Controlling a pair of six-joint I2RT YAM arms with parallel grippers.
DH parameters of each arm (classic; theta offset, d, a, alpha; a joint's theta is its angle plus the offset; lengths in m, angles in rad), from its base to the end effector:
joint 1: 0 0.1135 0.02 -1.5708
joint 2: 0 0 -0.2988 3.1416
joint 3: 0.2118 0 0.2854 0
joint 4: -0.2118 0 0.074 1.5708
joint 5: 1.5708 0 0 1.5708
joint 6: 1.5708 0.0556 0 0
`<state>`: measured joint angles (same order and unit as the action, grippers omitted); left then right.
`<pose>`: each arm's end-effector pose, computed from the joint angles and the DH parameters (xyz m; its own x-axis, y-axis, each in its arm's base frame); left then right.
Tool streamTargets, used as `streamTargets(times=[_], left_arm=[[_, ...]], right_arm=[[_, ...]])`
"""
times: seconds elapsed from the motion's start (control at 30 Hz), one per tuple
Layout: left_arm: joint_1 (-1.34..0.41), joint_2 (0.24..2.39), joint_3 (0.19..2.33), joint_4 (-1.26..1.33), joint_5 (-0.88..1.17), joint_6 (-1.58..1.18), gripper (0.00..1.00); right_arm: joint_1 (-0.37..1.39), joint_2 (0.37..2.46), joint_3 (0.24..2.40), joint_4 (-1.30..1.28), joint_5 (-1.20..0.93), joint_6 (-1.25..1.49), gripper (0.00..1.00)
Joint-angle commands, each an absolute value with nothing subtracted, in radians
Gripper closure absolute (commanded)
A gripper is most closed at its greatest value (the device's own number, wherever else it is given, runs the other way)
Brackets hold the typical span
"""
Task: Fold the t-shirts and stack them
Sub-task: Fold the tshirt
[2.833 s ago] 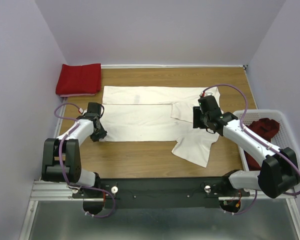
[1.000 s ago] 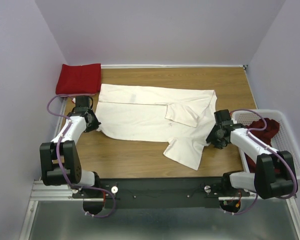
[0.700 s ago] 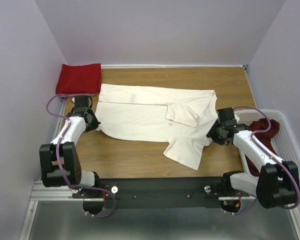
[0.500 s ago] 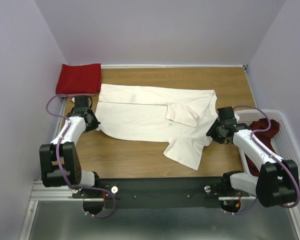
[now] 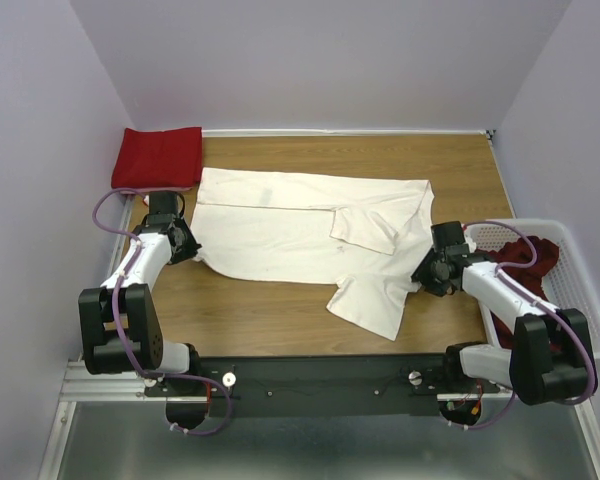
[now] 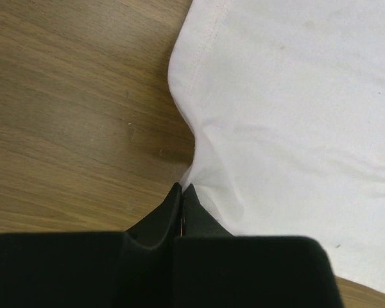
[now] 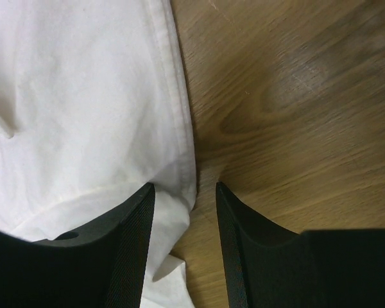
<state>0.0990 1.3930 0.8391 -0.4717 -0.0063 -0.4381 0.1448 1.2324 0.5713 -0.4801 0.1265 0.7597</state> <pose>0.3017 0.0303 0.2010 -0.7272 -0.4985 -0.4719 -0.4534 0.8650 -0.2151 0.2303 0.0265 0.1540 -0.7150 0.5862 -0.3810 0.5535 0.8076 0.2037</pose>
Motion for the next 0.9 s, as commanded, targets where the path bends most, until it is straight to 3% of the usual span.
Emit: streamTargets(times=[0.0,0.13,0.23,0.27,0.37,0.67,0.87], left_arm=[[0.109,1.373,0.831,-0.46,0.025,-0.428,1.0],[0.109,1.367,0.83,-0.462,0.021,-0.426,1.0],[0.11,1.367,0.83,-0.463,0.025,-0.428,1.0],[0.109,1.365,0.831,-0.466,0.025,-0.428,1.0],[0.11,1.359,0.839,-0.48,0.018,-0.425,1.0],[0.124,1.301,0.865,-0.522,-0.026,-0.425,1.0],[0.126,1.339,0.899,-0.503,-0.031,-0.425,1.0]], right_arm=[[0.132,1.261,0.543,-0.456,0.13,0.779,0.5],[0.124,1.264,0.534,-0.451,0.127,0.781,0.59],[0.12,1.256,0.531,-0.451,0.13,0.782,0.71],[0.115,1.255,0.529,-0.453,0.13,0.782,0.81],[0.112,1.226,0.534,-0.459,0.129,0.779,0.99],[0.101,1.163,0.655,-0.598,0.155,0.723,0.99],[0.098,1.262,0.813,-0.61,0.15,0.661,0.99]])
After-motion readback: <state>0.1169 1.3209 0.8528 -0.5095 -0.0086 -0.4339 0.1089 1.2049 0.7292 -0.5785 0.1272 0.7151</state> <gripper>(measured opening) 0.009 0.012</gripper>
